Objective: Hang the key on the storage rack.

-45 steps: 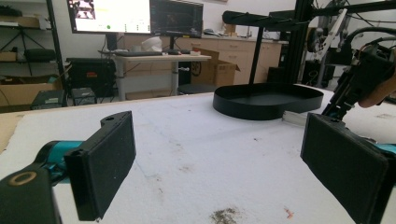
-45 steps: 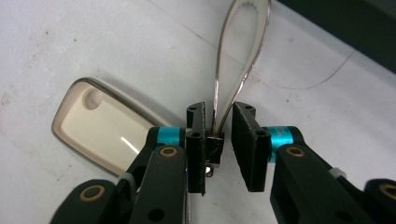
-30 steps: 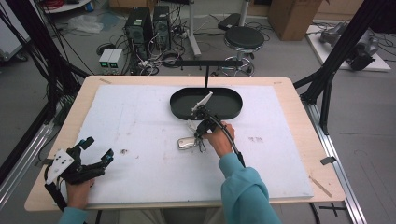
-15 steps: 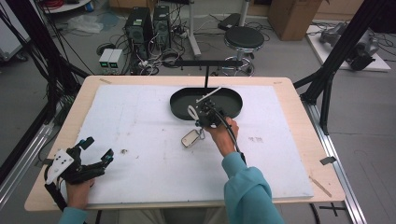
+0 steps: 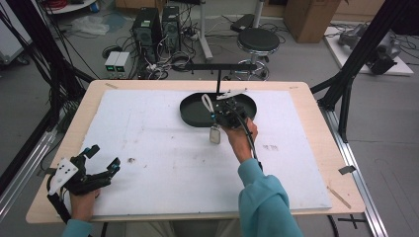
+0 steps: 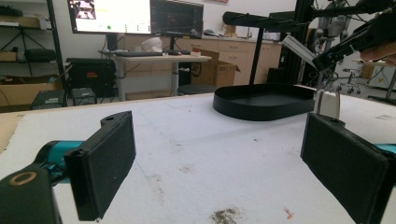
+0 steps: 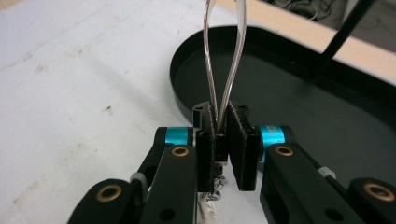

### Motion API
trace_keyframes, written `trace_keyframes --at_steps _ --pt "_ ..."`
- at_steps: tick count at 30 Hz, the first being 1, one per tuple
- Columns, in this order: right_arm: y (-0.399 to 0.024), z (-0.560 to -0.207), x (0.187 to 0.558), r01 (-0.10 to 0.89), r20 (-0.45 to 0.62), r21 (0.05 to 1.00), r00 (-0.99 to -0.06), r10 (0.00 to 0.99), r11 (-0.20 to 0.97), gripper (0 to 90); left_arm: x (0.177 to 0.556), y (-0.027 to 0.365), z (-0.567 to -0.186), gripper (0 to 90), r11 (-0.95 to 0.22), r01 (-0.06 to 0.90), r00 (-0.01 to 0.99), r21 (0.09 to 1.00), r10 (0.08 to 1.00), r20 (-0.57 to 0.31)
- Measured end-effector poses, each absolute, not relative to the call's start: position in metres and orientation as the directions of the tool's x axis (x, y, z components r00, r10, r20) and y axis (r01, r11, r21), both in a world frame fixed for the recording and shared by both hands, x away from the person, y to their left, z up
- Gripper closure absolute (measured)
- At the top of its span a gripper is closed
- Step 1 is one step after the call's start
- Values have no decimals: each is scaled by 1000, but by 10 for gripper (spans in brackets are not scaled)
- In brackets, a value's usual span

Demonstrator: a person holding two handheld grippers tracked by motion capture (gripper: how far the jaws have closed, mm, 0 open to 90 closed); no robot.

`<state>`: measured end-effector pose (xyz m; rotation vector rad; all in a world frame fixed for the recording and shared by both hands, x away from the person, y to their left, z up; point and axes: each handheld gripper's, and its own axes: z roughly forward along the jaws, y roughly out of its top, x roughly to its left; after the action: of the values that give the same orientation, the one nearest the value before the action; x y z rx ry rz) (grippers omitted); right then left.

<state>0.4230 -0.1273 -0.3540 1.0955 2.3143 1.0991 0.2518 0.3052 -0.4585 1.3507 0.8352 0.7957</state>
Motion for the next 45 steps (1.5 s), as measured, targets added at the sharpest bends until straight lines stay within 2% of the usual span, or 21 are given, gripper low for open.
trace_keyframes --at_steps 9,12,17,37,45 --pt "-145 -343 421 437 -3 841 -588 809 320 822 252 305 -459 107 60 -11 494 998 868 -46" --pt "-151 -342 422 444 47 857 -573 818 261 822 252 305 -459 107 62 -11 493 998 869 -48" --pt "-159 -339 424 404 34 885 -550 835 230 822 252 305 -459 107 60 -12 493 998 869 -47" --pt "-183 -325 448 350 -30 915 -442 896 203 822 251 305 -459 107 63 -15 492 998 869 -48" --pt "-179 -320 460 370 -36 905 -424 905 210 822 251 306 -459 107 65 -17 493 998 869 -48"
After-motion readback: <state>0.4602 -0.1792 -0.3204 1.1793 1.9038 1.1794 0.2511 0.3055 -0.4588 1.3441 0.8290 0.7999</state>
